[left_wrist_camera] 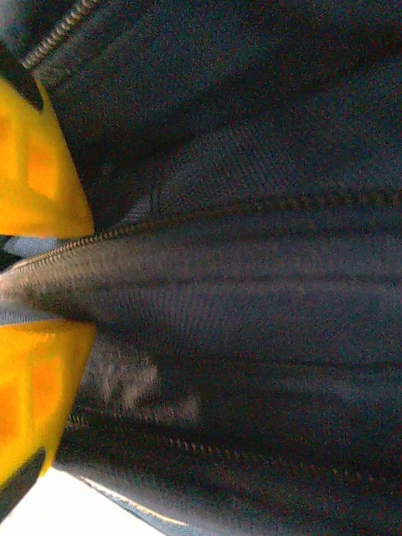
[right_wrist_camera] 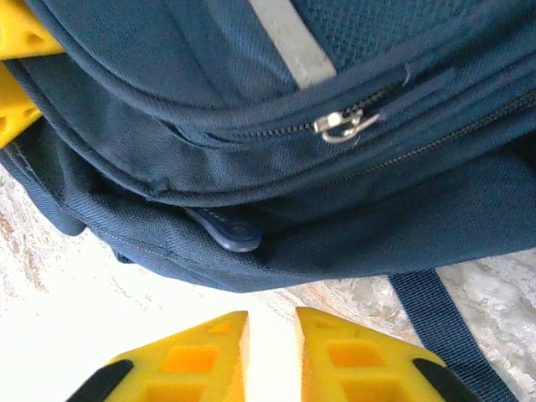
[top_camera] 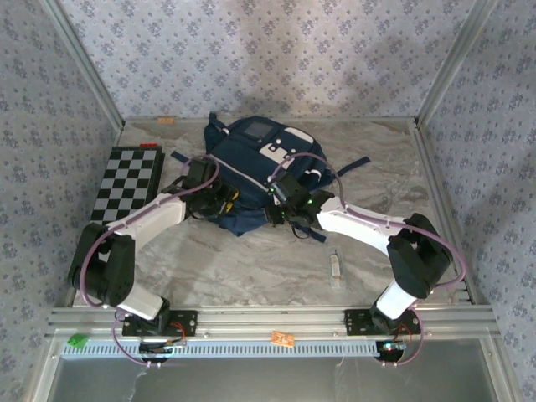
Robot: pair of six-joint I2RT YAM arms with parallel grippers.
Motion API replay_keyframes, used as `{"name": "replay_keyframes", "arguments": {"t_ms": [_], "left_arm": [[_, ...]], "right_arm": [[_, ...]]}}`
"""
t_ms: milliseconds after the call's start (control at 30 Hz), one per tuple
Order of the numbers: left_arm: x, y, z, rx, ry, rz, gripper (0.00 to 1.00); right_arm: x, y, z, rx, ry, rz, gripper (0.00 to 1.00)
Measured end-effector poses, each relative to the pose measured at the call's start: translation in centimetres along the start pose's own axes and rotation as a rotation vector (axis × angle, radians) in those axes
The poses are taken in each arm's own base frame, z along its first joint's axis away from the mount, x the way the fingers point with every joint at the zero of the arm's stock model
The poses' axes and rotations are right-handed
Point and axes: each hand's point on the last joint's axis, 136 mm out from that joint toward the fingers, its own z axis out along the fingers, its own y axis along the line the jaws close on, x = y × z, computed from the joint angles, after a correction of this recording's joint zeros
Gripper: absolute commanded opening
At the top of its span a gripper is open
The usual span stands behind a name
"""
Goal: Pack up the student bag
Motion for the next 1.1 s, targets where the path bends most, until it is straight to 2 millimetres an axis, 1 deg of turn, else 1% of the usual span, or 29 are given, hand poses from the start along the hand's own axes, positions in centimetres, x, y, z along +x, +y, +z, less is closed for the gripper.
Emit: {"name": "replay_keyframes", "arguments": {"t_ms": [67, 133, 267, 367, 500, 567, 667, 767, 867, 933, 967, 1033, 1100], "left_arm": [[-0.1, -0.1, 0.3, 0.006, -0.005, -0.027, 0.06], [-0.3, -0.2, 0.3, 0.005, -0.007, -0.04, 0.0], [-0.5, -1.4, -0.6, 0.01, -0.011, -0.048, 0.0], [-0.6, -2.7, -1.8, 0.046, -0.012, -0.057, 0.0], [-1.0, -4.3, -3.6, 0.111, 0.0, -0.09, 0.0], [-1.2, -4.8, -3.9, 0.125, 0.011, -0.108, 0.0], [-1.3, -4.9, -4.1, 0.132, 0.03, -0.142, 0.0], [-1.2, -5.1, -4.1, 0.141, 0.045, -0.165, 0.0], [-1.2, -5.2, -4.3, 0.146, 0.049, -0.178, 0.0], [-1.2, -5.3, -4.5, 0.152, 0.049, -0.184, 0.0], [-1.2, -5.4, -4.6, 0.155, 0.049, -0.187, 0.0], [-1.1, -5.6, -4.9, 0.164, 0.05, -0.193, 0.0], [-1.2, -5.8, -5.3, 0.174, 0.048, -0.201, 0.0]], "right_arm": [[-0.2, 0.0, 0.0, -0.005, -0.003, -0.003, 0.36], [-0.4, -0.2, 0.0, -0.007, -0.006, -0.006, 0.42], [-0.7, -0.5, -0.2, -0.015, -0.009, -0.018, 0.53], [-1.0, -0.4, -0.5, -0.047, -0.012, -0.019, 0.62], [-2.2, 0.1, -1.8, -0.093, -0.048, -0.023, 0.7], [-3.0, 0.6, -2.4, -0.111, -0.067, -0.036, 0.73], [-3.9, 1.2, -2.7, -0.15, -0.093, -0.045, 0.75], [-4.2, 1.2, -2.8, -0.17, -0.092, -0.054, 0.75], [-5.5, 1.9, -2.8, -0.189, -0.107, -0.074, 0.67], [-6.3, 2.4, -2.9, -0.199, -0.121, -0.083, 0.67], [-6.4, 2.5, -2.9, -0.202, -0.126, -0.084, 0.66], [-6.3, 2.6, -2.7, -0.207, -0.121, -0.085, 0.59], [-6.2, 2.6, -2.5, -0.209, -0.114, -0.083, 0.57]]}}
